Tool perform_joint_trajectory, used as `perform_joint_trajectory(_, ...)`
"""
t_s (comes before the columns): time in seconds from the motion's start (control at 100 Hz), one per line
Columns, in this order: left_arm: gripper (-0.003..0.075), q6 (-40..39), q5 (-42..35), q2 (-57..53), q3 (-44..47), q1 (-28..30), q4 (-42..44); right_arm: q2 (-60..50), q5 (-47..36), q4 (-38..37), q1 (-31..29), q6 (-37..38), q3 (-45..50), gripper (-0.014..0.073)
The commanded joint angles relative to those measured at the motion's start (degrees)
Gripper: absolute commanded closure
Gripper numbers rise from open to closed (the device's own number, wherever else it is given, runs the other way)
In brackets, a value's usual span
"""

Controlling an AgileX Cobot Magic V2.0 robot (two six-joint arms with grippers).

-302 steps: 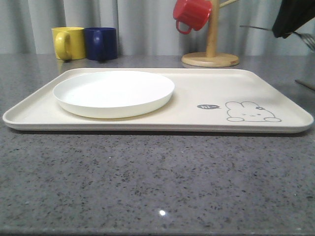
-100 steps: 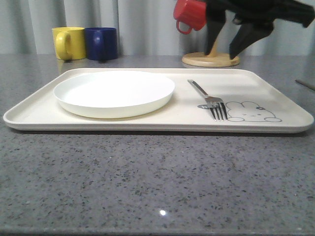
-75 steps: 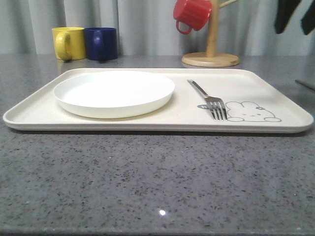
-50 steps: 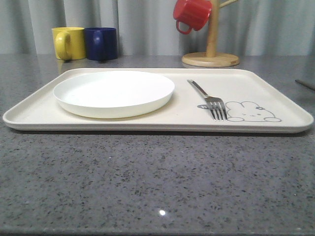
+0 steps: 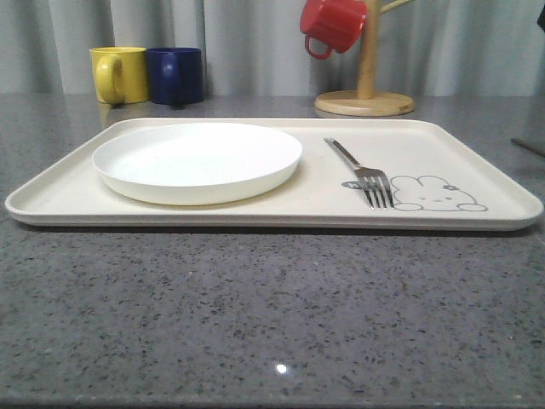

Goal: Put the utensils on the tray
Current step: 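Open the right gripper and lift it away from the fork, then grasp the silver knife with the right gripper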

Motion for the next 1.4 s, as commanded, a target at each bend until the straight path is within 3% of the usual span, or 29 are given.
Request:
perform_joint_trajectory(0.0, 0.0738, 0.0, -4.9, 0.3, -1.6, -0.2, -0.1, -0.4, -2.3, 0.4, -0.5, -1.0, -1.3, 0.0277)
perform_joint_trajectory(0.64, 0.0738, 0.0, -4.9, 0.3, -1.6, -0.2, -0.1, 6.5, -3.3, 0.4, -0.5, -1.3, -1.3, 0.0287)
perform_joint_trajectory(0.71, 0.0738, 0.0, -4.9, 0.3, -1.6, -0.2, -0.1, 6.5, -3.0, 0.4, -0.5, -1.3, -1.3, 0.0329)
perform_joint_trajectory(0.88, 0.0738, 0.0, -4.9, 0.3, -1.6, -0.2, -0.1, 6.5, -2.3, 0.4, -0.5, -1.3, -1.4, 0.0564)
perform_joint_trajectory(0.95, 0.0738, 0.0, -4.9, 0.3, -1.6, -0.2, -0.1, 6.5, -1.9, 0.7, -0.5, -1.3, -1.7, 0.0615)
perform_joint_trajectory(1.19, 0.0738, 0.0, -4.9, 0.3, -1.6, -0.2, -0.1, 2.7, 1.1, 4.8, 0.4, -1.3, -3.9, 0.0621)
perform_joint_trajectory(1.39, 0.0738, 0.0, -4.9, 0.3, -1.6, -0.2, -0.1, -2.9, 3.8, 5.3, 6.8, 3.9, -7.6, 0.0621)
